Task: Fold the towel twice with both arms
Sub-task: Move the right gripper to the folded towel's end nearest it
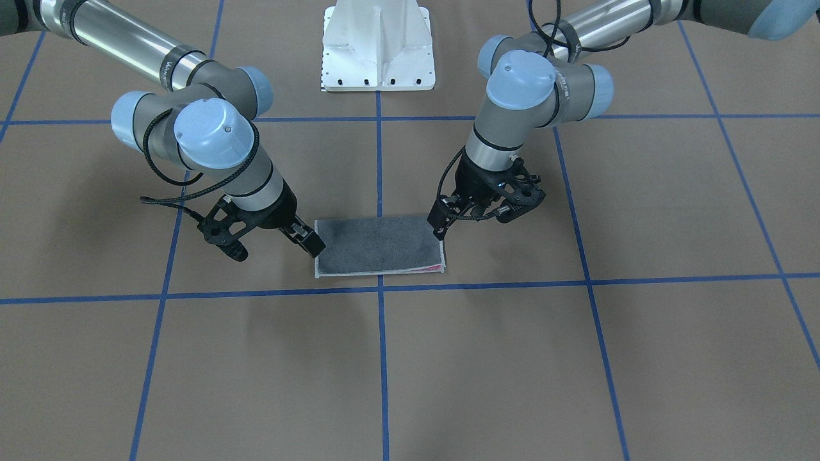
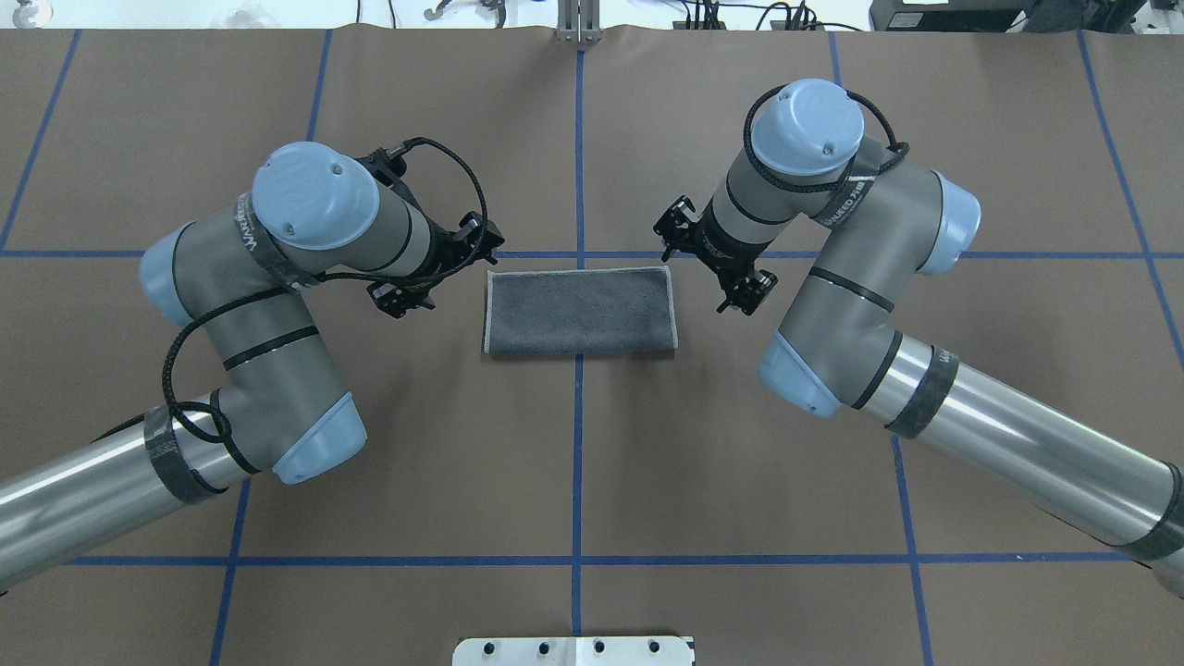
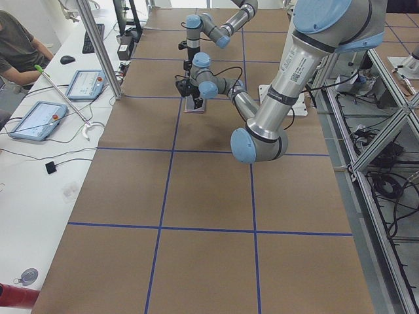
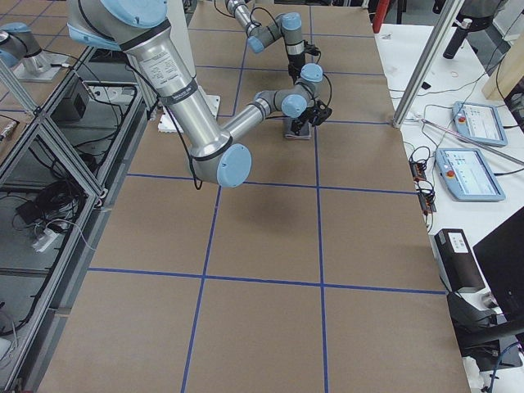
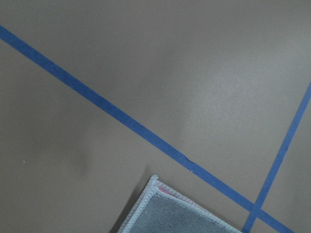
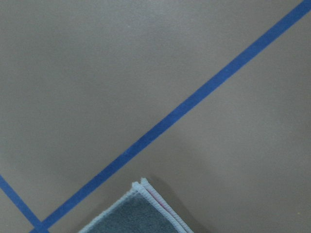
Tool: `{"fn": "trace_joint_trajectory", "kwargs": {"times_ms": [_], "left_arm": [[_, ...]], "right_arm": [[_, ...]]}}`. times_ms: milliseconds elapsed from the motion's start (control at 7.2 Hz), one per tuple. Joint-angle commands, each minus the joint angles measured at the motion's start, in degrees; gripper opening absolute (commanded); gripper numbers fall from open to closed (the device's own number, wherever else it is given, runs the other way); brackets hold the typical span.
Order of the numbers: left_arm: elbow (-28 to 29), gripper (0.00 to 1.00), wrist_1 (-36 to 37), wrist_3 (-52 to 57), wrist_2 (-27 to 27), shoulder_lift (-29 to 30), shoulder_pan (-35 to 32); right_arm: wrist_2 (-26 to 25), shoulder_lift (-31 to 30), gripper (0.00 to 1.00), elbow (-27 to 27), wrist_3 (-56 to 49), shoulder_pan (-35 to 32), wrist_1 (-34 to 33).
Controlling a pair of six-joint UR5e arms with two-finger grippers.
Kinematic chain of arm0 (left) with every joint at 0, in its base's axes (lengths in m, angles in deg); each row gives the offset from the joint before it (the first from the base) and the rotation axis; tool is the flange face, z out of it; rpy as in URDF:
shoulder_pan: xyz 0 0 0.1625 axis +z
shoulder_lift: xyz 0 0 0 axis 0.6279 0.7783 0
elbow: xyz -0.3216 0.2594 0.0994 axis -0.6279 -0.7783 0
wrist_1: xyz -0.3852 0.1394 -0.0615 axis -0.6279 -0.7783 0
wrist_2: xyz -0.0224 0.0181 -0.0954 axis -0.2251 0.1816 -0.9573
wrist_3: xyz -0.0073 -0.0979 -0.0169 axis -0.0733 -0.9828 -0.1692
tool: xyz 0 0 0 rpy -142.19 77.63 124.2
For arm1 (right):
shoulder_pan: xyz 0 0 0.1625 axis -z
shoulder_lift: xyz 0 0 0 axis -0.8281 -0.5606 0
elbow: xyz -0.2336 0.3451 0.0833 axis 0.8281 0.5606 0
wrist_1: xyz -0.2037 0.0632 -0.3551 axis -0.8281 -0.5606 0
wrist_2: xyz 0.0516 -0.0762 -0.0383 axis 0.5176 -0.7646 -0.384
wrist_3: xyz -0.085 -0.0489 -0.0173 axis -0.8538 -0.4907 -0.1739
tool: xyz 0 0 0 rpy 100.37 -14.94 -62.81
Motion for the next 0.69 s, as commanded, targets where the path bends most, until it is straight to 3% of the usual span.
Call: {"fn": "trace_joint_trajectory", "kwargs": {"times_ms": [0, 139, 556], "left_arm": [[-1.14, 1.00, 0.02, 0.39, -0.15, -1.13, -0.55], [-1.14, 1.00, 0.02, 0.39, -0.15, -1.13, -0.46], [-1.05, 1.00, 0.02, 0.30, -0.07, -1.13, -0.37]], "right_arm": [[-8.69, -0.08, 0.83, -1.02, 17.38, 5.41, 0.12], [-9.26, 0.01, 0.73, -0.94, 19.64, 6.14, 0.13], [-10.59, 0.19, 0.62, 0.03, 21.60, 7.64, 0.04]]}}
